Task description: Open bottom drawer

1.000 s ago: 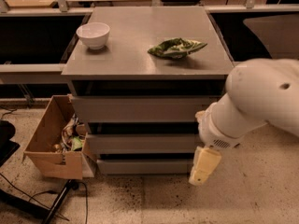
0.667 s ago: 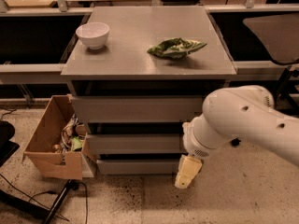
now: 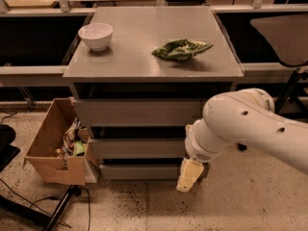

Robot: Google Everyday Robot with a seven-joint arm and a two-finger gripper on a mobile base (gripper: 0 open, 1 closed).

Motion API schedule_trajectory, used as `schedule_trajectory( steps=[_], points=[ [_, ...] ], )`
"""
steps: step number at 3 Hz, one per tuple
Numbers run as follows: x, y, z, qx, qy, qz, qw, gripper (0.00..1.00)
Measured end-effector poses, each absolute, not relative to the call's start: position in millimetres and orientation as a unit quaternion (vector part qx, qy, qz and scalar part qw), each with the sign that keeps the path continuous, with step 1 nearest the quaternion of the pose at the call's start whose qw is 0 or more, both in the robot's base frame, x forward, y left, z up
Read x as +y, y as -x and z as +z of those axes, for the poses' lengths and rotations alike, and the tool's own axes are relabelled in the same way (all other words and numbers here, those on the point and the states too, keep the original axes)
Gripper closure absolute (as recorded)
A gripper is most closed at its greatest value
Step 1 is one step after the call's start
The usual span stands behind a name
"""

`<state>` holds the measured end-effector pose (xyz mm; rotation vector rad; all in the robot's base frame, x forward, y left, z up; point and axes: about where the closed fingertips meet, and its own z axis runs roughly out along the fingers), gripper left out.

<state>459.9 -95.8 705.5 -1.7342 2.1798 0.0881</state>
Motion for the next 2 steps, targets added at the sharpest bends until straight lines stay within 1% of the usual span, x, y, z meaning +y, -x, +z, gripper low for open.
schedule_trajectory(
  steps=[1,2],
  points=[
    [-65.1,-458.7,615.6,0.747,0.648,0.051,0.138,0.0],
    [-52.6,-464.5,530.9,0.731,0.662,0.081,0.14,0.0]
  ],
)
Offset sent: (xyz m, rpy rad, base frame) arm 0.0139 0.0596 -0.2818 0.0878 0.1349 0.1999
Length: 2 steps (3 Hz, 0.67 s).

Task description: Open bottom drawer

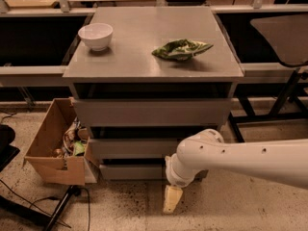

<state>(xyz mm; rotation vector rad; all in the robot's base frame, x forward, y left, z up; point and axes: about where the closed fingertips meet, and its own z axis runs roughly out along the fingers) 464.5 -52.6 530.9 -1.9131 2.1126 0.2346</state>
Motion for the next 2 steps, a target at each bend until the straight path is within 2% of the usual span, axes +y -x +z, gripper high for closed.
schedule_trajectory(
  steps=[2],
  points=[
    [-63.5,-516.3,420.7,0.72,0.674,0.102,0.13,0.0]
  ],
)
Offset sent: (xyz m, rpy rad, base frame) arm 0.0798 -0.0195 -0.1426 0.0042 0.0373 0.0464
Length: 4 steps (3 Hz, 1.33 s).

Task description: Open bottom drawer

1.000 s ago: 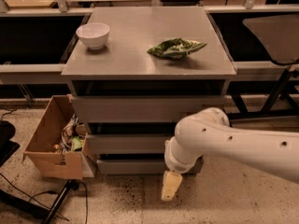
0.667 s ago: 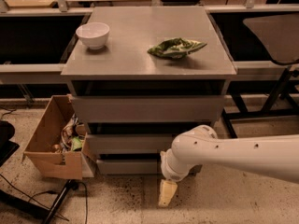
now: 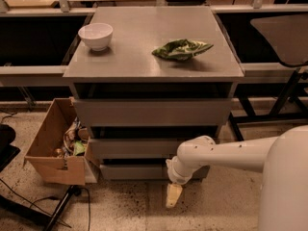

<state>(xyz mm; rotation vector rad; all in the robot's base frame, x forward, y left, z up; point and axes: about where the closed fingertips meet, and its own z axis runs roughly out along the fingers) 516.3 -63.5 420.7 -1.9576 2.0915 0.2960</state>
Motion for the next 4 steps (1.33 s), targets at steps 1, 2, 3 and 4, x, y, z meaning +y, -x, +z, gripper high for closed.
schedule_trajectory(
  steps=[1,2,3,4],
  points=[
    [-63.5,-516.3,420.7,0.72,0.674,0.102,0.13,0.0],
    [-71.6,-522.8,389.9,0.722,0.674,0.104,0.116,0.0],
    [-92.3,-538.6,334.9,0.715,0.686,0.091,0.101,0.0],
    [-114.2,-560.6,285.9,0.707,0.699,0.065,0.087,0.0]
  ],
)
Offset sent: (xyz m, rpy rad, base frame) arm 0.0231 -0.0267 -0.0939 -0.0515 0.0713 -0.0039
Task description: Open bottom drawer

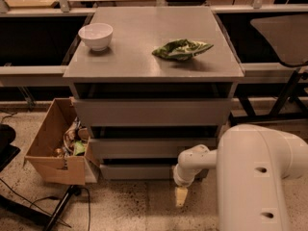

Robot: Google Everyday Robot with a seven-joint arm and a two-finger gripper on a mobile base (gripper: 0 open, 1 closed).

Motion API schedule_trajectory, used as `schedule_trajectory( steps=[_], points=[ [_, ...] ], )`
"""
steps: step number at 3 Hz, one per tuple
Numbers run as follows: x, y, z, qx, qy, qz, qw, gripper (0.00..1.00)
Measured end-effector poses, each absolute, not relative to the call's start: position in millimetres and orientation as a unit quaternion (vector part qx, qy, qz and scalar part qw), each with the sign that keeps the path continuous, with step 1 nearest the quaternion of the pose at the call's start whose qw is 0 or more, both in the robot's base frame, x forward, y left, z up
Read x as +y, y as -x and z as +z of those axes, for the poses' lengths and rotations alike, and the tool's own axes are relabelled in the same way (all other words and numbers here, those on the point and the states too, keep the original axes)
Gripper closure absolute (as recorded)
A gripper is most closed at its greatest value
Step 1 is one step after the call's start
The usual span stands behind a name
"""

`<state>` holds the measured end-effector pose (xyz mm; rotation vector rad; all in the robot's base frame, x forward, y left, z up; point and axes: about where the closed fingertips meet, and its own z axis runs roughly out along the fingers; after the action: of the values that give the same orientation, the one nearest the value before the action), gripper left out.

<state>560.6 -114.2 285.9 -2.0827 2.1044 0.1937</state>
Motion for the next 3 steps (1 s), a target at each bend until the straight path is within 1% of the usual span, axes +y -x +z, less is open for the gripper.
schedule_trajectory(
  steps=[2,3],
  points=[
    [-145.0,-628.3,209.0,0.707,0.703,0.013,0.067,0.0],
    [-154.0,-645.4,196.4,0.711,0.7,-0.001,0.064,0.0]
  ],
)
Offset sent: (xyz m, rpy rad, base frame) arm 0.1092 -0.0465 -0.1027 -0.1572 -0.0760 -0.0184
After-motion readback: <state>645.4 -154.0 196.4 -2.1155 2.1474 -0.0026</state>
